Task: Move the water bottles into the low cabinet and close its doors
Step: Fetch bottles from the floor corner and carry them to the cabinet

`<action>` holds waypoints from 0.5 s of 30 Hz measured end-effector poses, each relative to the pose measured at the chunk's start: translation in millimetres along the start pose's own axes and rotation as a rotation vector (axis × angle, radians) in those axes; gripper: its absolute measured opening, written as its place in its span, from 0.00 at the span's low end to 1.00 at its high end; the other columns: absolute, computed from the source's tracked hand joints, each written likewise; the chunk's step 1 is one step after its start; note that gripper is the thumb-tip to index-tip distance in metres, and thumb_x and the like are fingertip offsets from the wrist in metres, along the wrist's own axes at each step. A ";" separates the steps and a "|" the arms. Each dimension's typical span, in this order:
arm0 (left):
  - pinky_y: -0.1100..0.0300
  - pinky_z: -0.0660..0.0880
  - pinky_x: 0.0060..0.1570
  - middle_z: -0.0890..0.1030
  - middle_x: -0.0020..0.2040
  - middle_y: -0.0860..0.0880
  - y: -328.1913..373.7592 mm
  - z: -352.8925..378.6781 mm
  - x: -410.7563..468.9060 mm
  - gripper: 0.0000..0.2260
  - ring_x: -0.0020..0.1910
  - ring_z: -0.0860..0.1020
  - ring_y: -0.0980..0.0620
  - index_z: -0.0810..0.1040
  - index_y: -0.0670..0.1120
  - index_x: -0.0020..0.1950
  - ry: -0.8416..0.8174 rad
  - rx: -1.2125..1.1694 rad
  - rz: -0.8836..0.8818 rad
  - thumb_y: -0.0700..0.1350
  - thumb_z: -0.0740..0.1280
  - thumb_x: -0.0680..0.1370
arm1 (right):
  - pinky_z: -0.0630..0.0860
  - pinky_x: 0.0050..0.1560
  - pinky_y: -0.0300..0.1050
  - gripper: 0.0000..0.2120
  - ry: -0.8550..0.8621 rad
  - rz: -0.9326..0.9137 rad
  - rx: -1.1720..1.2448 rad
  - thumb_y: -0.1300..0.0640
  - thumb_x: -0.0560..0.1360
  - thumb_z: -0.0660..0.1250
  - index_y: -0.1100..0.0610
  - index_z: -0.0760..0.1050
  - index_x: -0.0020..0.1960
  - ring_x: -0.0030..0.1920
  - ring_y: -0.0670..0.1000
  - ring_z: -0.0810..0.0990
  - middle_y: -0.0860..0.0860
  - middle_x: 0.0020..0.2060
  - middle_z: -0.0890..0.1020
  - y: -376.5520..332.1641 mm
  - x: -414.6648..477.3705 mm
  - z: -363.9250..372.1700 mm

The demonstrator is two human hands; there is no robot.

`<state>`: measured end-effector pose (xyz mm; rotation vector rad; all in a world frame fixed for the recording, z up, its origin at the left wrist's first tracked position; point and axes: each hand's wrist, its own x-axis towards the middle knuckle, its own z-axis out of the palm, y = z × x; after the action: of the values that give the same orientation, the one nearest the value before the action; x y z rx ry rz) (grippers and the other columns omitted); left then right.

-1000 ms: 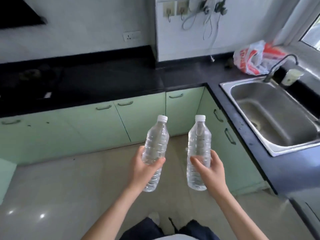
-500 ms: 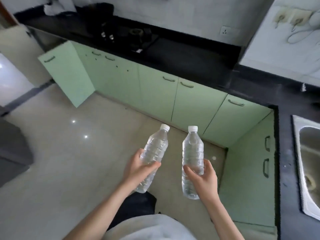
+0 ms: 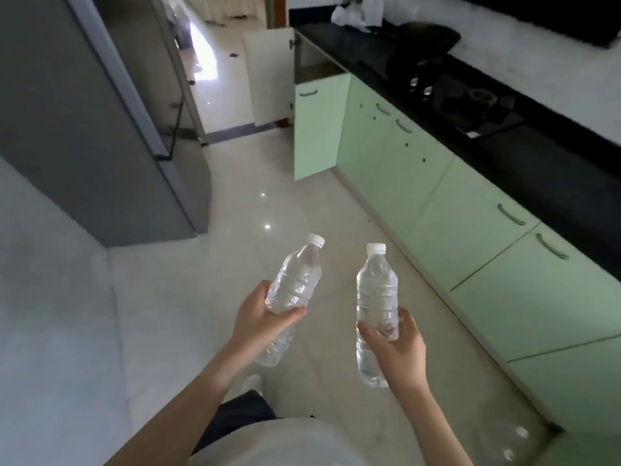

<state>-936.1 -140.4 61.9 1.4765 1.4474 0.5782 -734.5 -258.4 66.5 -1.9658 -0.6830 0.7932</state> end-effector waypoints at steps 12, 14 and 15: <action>0.62 0.67 0.32 0.80 0.37 0.54 -43.7 -200.1 173.2 0.17 0.35 0.78 0.58 0.72 0.52 0.44 0.251 0.146 -0.162 0.56 0.77 0.66 | 0.77 0.40 0.39 0.18 -0.239 -0.085 -0.083 0.51 0.64 0.79 0.46 0.76 0.51 0.37 0.41 0.82 0.44 0.38 0.84 -137.7 104.9 241.3; 0.64 0.67 0.32 0.80 0.37 0.54 -43.4 -210.3 200.3 0.17 0.35 0.77 0.59 0.72 0.53 0.44 0.249 0.151 -0.170 0.56 0.77 0.66 | 0.75 0.39 0.37 0.18 -0.244 -0.070 -0.081 0.51 0.65 0.79 0.45 0.76 0.51 0.37 0.39 0.81 0.43 0.39 0.84 -149.7 126.7 256.6; 0.64 0.67 0.32 0.80 0.38 0.54 -44.4 -212.0 213.9 0.17 0.36 0.78 0.59 0.72 0.53 0.45 0.238 0.141 -0.182 0.55 0.78 0.67 | 0.75 0.38 0.36 0.18 -0.239 -0.056 -0.083 0.51 0.65 0.79 0.46 0.76 0.51 0.37 0.39 0.81 0.43 0.39 0.84 -154.2 139.0 262.3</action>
<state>-1098.6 116.8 55.8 1.3992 1.8194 0.5623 -865.1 49.5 58.4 -1.9339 -0.9207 0.9885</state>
